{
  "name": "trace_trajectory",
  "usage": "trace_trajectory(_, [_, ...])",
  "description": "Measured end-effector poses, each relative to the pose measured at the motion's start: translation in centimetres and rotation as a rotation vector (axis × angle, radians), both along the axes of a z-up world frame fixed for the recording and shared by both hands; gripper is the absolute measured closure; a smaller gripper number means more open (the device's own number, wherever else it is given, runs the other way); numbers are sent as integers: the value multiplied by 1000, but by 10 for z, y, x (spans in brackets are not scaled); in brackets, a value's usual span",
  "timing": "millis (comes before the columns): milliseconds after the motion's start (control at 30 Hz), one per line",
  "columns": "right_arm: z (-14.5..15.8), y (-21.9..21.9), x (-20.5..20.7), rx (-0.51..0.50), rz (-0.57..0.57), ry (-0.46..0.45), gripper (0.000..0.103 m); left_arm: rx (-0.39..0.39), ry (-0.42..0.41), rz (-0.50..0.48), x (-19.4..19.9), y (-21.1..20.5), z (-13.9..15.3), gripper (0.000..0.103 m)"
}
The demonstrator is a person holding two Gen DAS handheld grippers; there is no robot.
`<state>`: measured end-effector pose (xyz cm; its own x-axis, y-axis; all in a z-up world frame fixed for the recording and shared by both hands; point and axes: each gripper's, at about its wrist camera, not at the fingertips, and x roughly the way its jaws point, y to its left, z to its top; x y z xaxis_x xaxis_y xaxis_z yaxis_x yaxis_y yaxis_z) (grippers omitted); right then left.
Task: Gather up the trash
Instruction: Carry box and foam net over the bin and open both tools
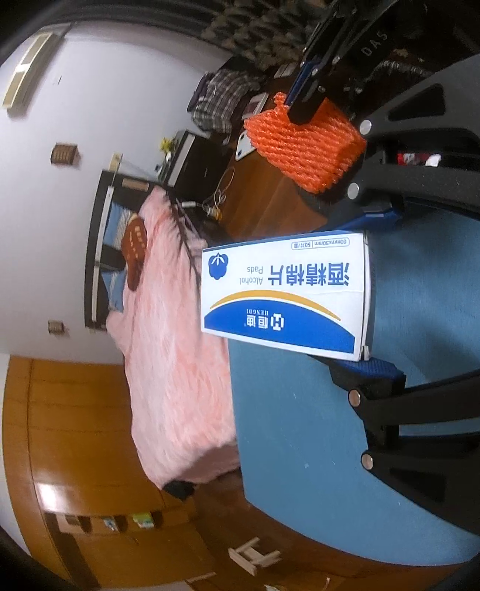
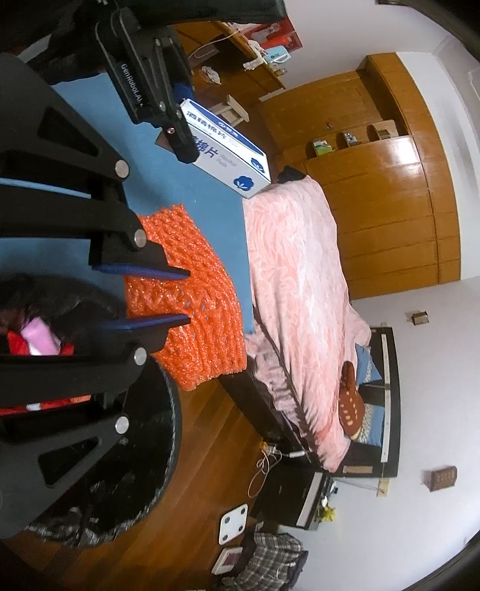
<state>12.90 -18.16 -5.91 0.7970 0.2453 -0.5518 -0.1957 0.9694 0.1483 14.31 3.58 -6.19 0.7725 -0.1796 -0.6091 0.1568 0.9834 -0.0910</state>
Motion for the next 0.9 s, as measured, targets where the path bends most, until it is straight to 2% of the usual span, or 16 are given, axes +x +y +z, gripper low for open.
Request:
trace_trajectory(433, [-1, -78, -34, -20, -149, -11, 85, 4, -4, -165, -6, -73, 1, 49])
trace_trajectory(900, [-41, -134, -42, -43, -273, 64, 85, 9, 57, -314, 6, -142, -34, 48])
